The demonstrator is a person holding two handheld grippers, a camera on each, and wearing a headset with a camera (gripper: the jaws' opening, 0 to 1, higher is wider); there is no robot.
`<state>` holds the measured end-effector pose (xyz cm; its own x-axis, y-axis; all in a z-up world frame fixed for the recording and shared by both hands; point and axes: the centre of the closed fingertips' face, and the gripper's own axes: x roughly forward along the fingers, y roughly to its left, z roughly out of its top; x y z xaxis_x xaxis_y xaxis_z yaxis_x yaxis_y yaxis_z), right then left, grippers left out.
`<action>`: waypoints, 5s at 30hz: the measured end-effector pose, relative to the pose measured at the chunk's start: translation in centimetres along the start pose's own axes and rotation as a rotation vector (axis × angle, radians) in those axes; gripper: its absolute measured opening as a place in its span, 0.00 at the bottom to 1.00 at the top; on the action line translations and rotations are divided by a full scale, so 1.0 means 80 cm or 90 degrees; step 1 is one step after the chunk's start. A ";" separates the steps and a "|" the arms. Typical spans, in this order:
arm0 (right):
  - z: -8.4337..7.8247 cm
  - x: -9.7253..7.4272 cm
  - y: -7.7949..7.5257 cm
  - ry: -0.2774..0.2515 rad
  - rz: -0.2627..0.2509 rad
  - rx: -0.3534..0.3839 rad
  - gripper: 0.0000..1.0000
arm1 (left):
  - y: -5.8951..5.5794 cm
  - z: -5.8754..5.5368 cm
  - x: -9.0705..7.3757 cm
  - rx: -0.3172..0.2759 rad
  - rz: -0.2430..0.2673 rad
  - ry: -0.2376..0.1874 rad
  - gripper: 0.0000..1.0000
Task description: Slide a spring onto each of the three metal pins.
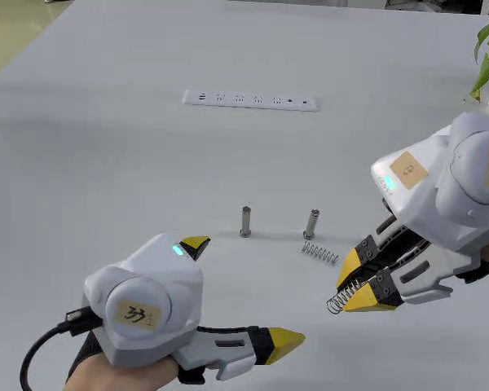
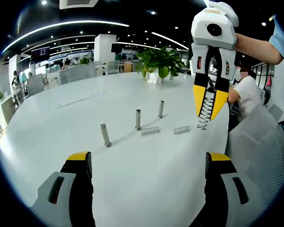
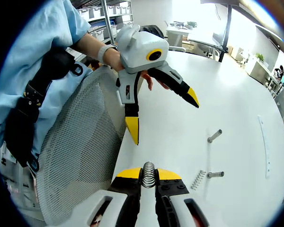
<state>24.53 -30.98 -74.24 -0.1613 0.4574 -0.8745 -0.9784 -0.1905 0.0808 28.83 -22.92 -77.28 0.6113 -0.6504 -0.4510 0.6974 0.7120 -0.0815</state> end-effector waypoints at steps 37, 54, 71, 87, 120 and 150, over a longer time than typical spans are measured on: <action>0.050 -0.004 -0.148 0.162 0.013 -0.193 0.06 | 0.035 -0.010 -0.013 -0.037 0.080 -0.003 0.96; 0.070 0.024 -0.188 0.203 0.009 -0.243 0.06 | 0.038 -0.013 -0.013 -0.049 0.084 0.001 0.96; 0.056 0.054 -0.199 0.230 0.020 -0.244 0.06 | 0.040 -0.017 -0.013 -0.055 0.085 0.007 0.95; 0.057 0.065 -0.204 0.239 0.029 -0.255 0.06 | 0.042 -0.020 -0.013 -0.060 0.086 0.008 0.94; 0.032 0.114 -0.206 0.262 0.044 -0.236 0.07 | 0.047 -0.025 -0.014 -0.072 0.090 0.011 0.92; 0.020 0.130 -0.209 0.282 0.038 -0.234 0.08 | 0.047 -0.026 -0.012 -0.075 0.088 0.011 0.91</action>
<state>38.98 -21.69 -83.92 -0.0677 0.0438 -0.9967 -0.8468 -0.5308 0.0342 30.07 -19.01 -79.03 0.6909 -0.5400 -0.4808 0.5577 0.8212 -0.1209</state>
